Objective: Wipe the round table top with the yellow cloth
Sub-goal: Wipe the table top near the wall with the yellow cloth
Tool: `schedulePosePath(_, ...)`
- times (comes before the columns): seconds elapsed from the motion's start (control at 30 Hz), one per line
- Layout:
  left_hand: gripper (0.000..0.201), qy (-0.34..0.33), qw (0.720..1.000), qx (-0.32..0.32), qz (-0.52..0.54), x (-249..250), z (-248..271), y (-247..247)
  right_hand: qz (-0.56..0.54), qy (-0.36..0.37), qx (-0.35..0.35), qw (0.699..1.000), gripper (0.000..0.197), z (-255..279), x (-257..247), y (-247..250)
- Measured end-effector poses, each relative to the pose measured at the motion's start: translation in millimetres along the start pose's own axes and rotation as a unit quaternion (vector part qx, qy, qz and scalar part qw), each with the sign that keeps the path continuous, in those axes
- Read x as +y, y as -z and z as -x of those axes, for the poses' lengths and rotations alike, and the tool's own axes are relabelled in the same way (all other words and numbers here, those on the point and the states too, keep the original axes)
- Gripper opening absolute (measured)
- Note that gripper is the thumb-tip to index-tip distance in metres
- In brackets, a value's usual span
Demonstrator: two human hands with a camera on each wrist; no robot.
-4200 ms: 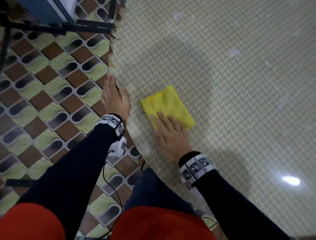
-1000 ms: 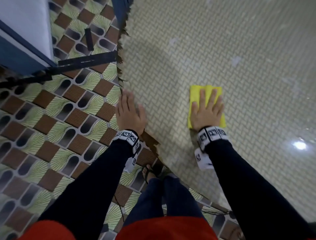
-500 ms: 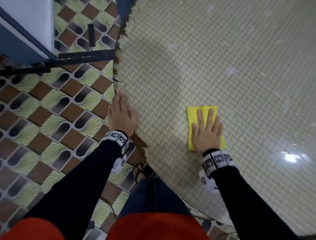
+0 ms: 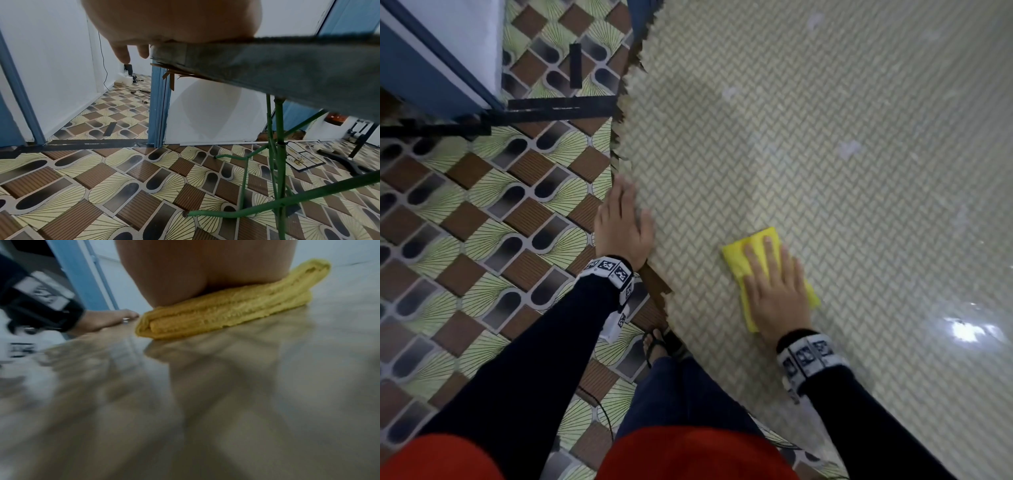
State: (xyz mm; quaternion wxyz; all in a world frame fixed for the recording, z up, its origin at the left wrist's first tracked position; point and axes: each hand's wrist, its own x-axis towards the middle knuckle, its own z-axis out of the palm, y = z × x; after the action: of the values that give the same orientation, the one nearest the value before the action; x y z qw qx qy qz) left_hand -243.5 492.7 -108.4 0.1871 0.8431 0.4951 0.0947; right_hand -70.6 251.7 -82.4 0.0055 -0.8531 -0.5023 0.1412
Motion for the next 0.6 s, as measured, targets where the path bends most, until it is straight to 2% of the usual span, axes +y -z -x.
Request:
schedulePosePath(0.1,0.06,0.006,1.0,-0.004,-0.003,-0.5,-0.3,-0.3,-0.021,-0.123,0.016,0.992,0.055,-42.4,22.6,11.7)
schedulePosePath(0.17,0.059,0.004,1.0,-0.001,-0.004,-0.6,0.3,-0.3,-0.051,-0.17,0.026,0.984,0.06,-87.7,16.7,22.2)
schedulePosePath(0.23,0.06,0.005,1.0,0.001,0.003,-0.6,1.8,0.4,-0.06,-0.16,0.005,0.985,0.057,-124.2,-1.3,27.0)
schedulePosePath(0.3,0.06,0.006,1.0,0.004,0.005,0.4,2.9,1.0,-0.053,-0.096,-0.019,0.994,0.055,-136.2,-29.7,24.0)
schedulePosePath(0.37,0.06,0.006,1.0,0.009,0.007,1.0,4.1,1.7,-0.041,-0.01,-0.036,0.998,0.06,-118.2,-58.7,15.4)
schedulePosePath(0.47,0.061,0.002,1.0,0.012,0.007,2.1,3.9,1.1,-0.029,0.095,-0.032,0.994,0.057,-52.3,-73.8,0.6)
schedulePosePath(0.53,0.061,0.005,1.0,0.01,0.006,3.1,3.9,1.5,-0.03,0.093,-0.008,0.995,0.052,-10.1,-52.7,-5.5)
schedulePosePath(0.6,0.061,0.003,1.0,0.008,0.006,3.9,3.6,2.6,-0.022,0.044,0.007,0.999,0.051,8.0,-18.6,-5.5)
